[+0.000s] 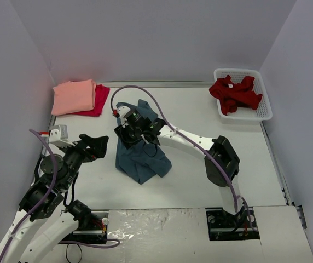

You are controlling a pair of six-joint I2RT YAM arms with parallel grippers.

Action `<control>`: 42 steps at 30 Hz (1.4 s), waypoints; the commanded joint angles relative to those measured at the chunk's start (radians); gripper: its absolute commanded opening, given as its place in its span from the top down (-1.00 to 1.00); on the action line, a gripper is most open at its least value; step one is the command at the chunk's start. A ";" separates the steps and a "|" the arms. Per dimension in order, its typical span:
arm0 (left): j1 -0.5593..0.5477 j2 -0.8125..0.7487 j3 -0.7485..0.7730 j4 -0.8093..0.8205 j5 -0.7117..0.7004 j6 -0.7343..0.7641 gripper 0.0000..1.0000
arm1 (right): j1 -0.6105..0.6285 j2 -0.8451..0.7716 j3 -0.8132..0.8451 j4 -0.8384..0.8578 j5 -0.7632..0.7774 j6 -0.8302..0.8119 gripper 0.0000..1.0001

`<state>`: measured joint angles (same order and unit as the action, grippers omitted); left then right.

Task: Fold and stack the t-shirts
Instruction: Flatten out the tshirt

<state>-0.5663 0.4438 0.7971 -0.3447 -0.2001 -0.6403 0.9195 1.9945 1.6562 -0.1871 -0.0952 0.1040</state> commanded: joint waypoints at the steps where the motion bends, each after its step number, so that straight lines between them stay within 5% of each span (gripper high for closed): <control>1: 0.005 0.018 0.037 -0.059 -0.061 -0.009 -0.89 | 0.019 0.029 -0.003 -0.020 0.032 -0.010 -0.08; 17: 0.003 0.006 0.007 -0.108 -0.101 -0.022 -0.89 | 0.130 0.197 0.040 -0.046 0.048 -0.004 -0.24; 20: 0.003 0.009 0.002 -0.109 -0.098 -0.022 -0.89 | 0.134 0.210 0.042 -0.048 0.052 -0.001 0.00; 21: 0.003 0.009 0.001 -0.109 -0.096 -0.022 -0.89 | 0.134 0.213 0.040 -0.049 0.055 -0.001 0.36; 24: 0.005 0.006 -0.004 -0.109 -0.094 -0.024 -0.89 | 0.134 0.211 0.037 -0.051 0.060 0.000 0.70; 42: 0.005 0.042 -0.002 -0.083 -0.058 -0.030 -0.89 | 0.134 -0.057 0.053 -0.132 0.092 -0.027 1.00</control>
<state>-0.5663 0.4656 0.7868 -0.4461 -0.2729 -0.6624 1.0500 2.0842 1.6627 -0.2802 -0.0246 0.0959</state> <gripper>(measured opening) 0.944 0.012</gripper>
